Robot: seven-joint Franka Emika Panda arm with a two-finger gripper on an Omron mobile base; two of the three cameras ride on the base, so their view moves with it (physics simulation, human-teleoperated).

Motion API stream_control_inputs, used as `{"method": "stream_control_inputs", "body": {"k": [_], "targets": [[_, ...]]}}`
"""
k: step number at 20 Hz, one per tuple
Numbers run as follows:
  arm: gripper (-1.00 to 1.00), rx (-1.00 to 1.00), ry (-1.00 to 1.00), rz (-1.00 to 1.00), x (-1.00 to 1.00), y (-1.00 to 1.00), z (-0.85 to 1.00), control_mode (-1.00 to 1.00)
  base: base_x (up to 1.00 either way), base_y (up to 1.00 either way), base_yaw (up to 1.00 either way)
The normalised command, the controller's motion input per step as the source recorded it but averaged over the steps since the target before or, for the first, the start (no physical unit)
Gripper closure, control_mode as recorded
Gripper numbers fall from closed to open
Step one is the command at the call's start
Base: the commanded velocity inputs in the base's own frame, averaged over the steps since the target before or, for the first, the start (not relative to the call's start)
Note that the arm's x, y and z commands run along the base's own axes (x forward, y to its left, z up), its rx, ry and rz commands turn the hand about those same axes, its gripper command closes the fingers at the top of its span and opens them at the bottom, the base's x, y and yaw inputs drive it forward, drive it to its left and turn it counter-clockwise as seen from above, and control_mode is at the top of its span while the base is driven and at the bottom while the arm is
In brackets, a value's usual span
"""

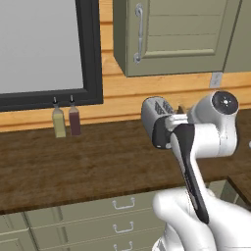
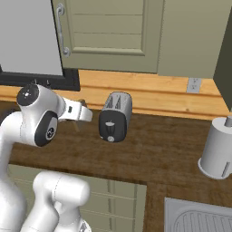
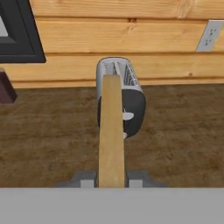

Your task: Start the toaster. Once the lever pops up, take the bread to the plate on the dining counter.

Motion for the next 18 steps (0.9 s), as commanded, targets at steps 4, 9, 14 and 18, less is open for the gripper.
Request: {"method": "stream_control_inputs", "body": {"k": [4,9,14,18], "targets": [[1.00,0.03,0.04,0.03,-0.53,0.00,0.04,-1.00,0.00,0.00,0.00],[1.00,0.00,0.01,0.05,-0.34,0.00,0.03,-1.00,0.00,0.00,0.00],[1.00,0.00,0.00,0.01,-0.11,0.00,0.02,-1.00,0.00,0.00,0.00],[1.00,0.00,0.00,0.00,-0.03,0.00,0.00,-1.00,0.00,0.00,0.00]]}}
